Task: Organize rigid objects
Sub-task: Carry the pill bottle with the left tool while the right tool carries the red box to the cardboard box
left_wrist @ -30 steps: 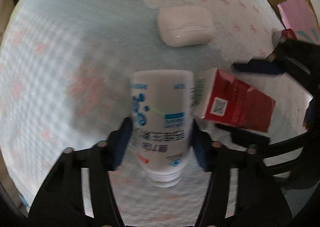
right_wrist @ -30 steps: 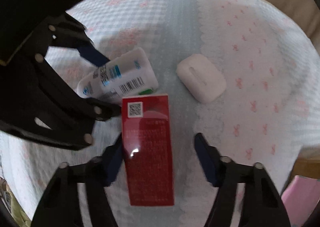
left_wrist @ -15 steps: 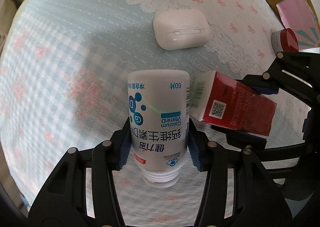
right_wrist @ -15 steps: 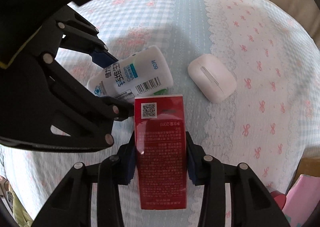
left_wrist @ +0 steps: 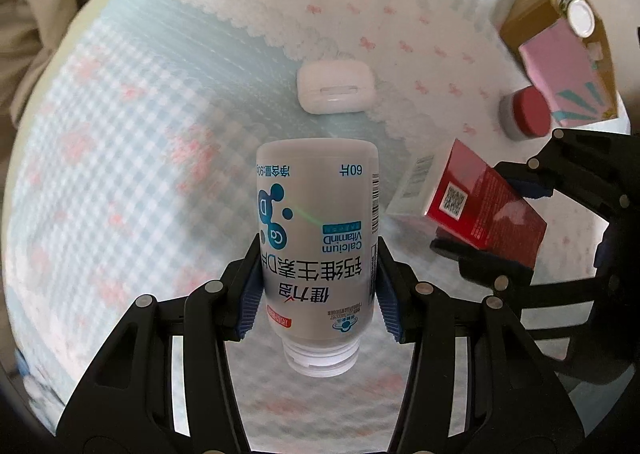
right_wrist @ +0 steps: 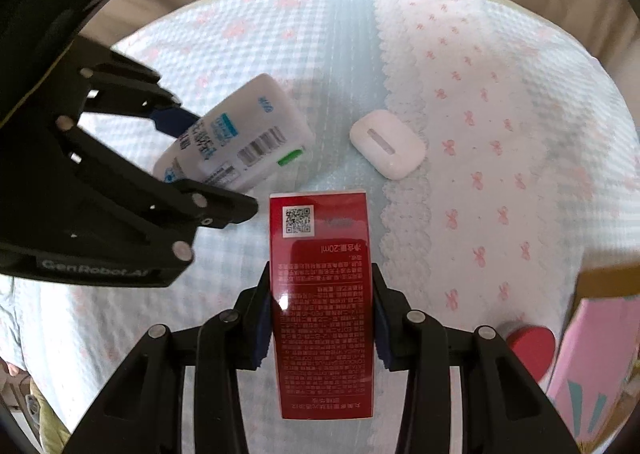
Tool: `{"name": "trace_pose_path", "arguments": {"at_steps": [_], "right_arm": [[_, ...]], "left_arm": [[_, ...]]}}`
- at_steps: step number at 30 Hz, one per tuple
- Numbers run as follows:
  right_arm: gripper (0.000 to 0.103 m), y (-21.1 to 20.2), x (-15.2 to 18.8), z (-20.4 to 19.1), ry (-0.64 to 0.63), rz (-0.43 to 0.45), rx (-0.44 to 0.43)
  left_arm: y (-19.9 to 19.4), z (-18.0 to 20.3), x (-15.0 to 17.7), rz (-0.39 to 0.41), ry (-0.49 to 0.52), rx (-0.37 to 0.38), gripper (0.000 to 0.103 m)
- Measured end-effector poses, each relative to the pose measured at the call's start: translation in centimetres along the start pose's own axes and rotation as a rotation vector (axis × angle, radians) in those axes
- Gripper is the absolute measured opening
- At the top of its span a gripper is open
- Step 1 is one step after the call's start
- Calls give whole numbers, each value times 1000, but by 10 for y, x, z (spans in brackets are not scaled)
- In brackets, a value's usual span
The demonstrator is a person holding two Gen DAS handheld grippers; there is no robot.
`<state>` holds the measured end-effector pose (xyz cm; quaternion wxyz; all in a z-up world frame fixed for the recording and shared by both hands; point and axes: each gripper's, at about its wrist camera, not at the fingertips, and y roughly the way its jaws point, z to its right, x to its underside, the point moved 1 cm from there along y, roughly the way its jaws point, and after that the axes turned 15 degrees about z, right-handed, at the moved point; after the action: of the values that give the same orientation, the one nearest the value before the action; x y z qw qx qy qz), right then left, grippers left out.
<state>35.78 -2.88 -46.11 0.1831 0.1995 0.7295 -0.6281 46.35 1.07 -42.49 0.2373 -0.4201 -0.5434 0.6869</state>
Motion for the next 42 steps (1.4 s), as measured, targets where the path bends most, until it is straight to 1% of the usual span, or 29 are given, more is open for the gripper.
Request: {"name": "trace_pose_path", "arguments": {"at_steps": [4, 7, 10, 11, 14, 15, 17, 21, 25, 30, 36, 38, 42], "right_arm": [[38, -30, -3, 0, 15, 27, 2], [38, -58, -2, -3, 15, 43, -5], [38, -96, -3, -9, 3, 60, -7], [38, -102, 0, -12, 2, 63, -8], [38, -144, 2, -17, 15, 75, -19], [38, -151, 1, -23, 19, 75, -19], [38, -178, 3, -22, 29, 67, -21], [38, -220, 7, -12, 17, 78, -1], [38, -252, 9, 9, 16, 97, 15], [38, -291, 13, 42, 22, 130, 22], [38, -327, 19, 103, -10, 158, 8], [38, -337, 22, 132, -18, 157, -11], [38, -348, 25, 179, -52, 148, -32]], "left_arm": [[-44, 6, 16, 41, -30, -24, 46], [-77, 13, 24, 54, -58, -40, 46], [-116, 30, 27, 93, -77, -53, 46], [-134, 38, 30, 109, -78, -63, 46], [-166, 54, 33, 153, -88, -77, 46], [-175, 62, 33, 166, -96, -78, 46], [-196, 75, 36, 197, -115, -80, 46], [-221, 107, 36, 239, -136, -78, 46], [-237, 140, 32, 258, -160, -72, 46], [-244, 190, 12, 280, -163, -73, 46], [-235, 257, -33, 316, -190, -88, 46], [-227, 279, -51, 317, -224, -90, 46], [-206, 316, -88, 326, -296, -75, 46]]}}
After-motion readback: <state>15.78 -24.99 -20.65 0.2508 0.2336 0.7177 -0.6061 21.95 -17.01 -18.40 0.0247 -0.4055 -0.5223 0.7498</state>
